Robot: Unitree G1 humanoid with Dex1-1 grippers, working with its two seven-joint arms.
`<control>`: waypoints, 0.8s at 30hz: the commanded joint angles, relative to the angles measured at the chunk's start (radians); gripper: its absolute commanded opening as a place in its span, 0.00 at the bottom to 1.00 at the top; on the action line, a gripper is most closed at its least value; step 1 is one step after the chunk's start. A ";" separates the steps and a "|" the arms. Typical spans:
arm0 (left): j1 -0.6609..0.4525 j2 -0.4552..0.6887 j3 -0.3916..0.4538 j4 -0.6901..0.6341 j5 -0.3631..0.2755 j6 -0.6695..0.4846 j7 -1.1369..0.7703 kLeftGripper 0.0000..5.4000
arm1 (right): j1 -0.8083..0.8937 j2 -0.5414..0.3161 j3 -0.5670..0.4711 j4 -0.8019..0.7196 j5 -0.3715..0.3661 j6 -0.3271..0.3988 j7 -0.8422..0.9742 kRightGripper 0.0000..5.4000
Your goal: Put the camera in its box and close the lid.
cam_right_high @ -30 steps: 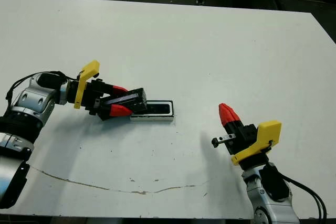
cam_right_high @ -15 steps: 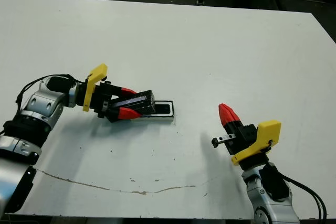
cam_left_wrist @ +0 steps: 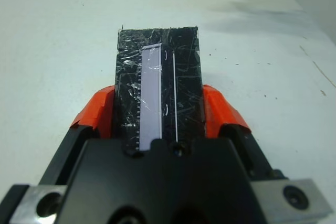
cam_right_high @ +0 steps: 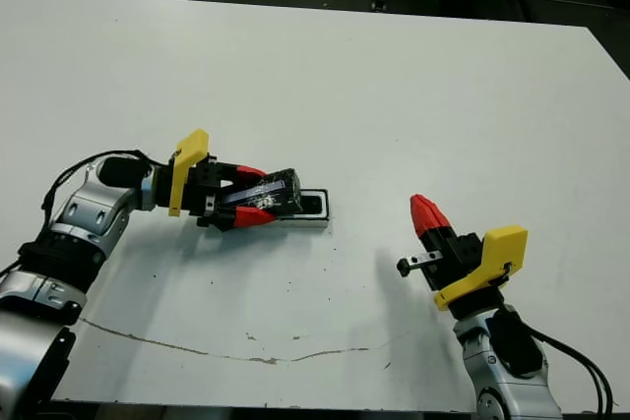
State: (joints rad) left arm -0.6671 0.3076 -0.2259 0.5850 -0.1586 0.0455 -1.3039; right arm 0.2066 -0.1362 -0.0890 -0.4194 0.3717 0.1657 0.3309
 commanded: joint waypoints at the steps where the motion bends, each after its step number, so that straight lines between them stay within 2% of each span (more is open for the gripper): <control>1: 0.053 -0.053 -0.071 0.017 0.038 0.016 0.005 0.59 | 0.012 -0.013 -0.010 -0.002 0.005 0.008 -0.004 0.00; 7: 0.023 -0.069 -0.118 0.053 0.088 -0.025 0.045 0.59 | 0.015 -0.014 -0.008 -0.005 0.002 0.006 -0.005 0.00; 13: -0.028 -0.108 -0.143 0.160 0.115 -0.057 0.049 0.59 | 0.017 -0.012 -0.005 -0.006 -0.003 0.004 -0.008 0.00; 19: -0.064 -0.141 -0.148 0.244 0.119 -0.083 0.031 0.59 | 0.018 -0.010 -0.007 -0.005 0.007 0.006 -0.004 0.00; 24: -0.069 -0.156 -0.147 0.264 0.122 -0.104 0.038 0.59 | 0.020 -0.014 -0.005 -0.005 0.000 0.002 -0.004 0.00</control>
State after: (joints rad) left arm -0.7986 0.2044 -0.3225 0.8069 -0.0889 -0.0725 -1.2703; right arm 0.2147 -0.1361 -0.0889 -0.4229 0.3754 0.1657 0.3308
